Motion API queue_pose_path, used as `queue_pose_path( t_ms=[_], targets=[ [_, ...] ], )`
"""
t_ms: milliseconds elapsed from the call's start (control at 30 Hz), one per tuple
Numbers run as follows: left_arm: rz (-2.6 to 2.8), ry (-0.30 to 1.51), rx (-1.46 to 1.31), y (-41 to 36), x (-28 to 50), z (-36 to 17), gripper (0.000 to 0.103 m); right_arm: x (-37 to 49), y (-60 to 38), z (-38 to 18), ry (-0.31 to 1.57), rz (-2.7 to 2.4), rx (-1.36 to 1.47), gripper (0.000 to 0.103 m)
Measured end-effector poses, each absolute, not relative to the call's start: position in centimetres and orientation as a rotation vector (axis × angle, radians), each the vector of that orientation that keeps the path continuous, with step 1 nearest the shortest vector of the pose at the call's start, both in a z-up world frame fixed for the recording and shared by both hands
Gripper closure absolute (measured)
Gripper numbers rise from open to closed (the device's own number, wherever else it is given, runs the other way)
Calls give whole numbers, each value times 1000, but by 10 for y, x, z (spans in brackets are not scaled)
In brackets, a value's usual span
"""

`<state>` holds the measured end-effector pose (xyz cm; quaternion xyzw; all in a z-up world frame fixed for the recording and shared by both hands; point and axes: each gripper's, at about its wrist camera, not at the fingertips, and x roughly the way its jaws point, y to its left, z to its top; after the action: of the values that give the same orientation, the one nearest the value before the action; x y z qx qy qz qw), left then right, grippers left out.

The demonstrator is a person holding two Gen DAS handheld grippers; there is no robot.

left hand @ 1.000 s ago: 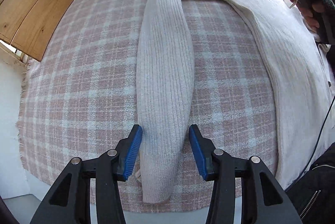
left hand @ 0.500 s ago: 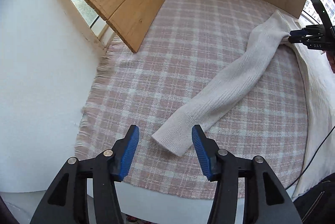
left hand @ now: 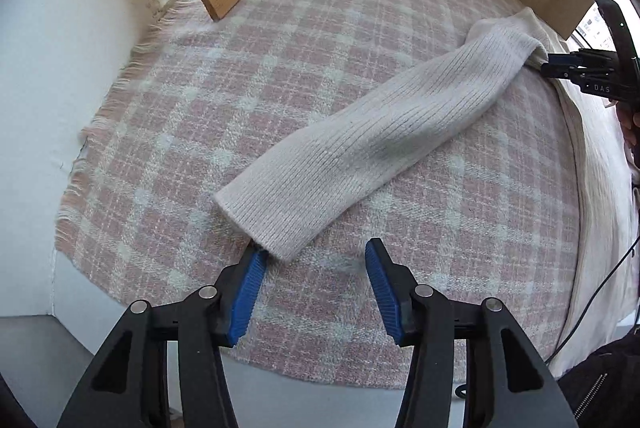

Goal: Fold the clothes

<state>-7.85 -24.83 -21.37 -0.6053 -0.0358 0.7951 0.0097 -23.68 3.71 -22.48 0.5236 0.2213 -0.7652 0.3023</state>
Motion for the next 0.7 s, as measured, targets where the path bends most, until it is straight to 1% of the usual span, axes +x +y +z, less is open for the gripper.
queue_pose_path(
  t_ms=[33,67,133,233,367,433,533,600,633,667,700],
  targets=[
    [2477,-145,-1875,-249,-83,-211,92,-238,38,-225,589,-2028,1387,68],
    [2463,-192,-1849,-251,-87,-208,99,-239,40,-224,589,-2028,1387,68],
    [2446,-214,-1769,-249,-91,-196,99,-239,46,-223,582,-2025,1383,68],
    [2451,-135,-1696,-239,-94,-171,99,-236,49,-222,596,-2019,1364,68],
    [2443,-257,-1606,-246,-99,-136,99,-220,34,-226,701,-2020,1323,68],
    [2477,-277,-1587,-253,-103,-121,99,-219,29,-230,749,-2018,1304,68],
    [2519,-289,-1567,-273,-110,-107,99,-224,28,-229,717,-1987,1318,68],
    [2541,-287,-1573,-285,-114,-102,99,-226,29,-226,699,-1935,1340,77],
    [2557,-265,-1587,-289,-117,-99,99,-226,30,-223,689,-1902,1350,88],
    [2577,-229,-1614,-290,-120,-98,99,-227,32,-219,667,-1866,1360,90],
    [2582,-225,-1629,-292,-121,-96,99,-228,37,-211,606,-1822,1370,90]
  ],
)
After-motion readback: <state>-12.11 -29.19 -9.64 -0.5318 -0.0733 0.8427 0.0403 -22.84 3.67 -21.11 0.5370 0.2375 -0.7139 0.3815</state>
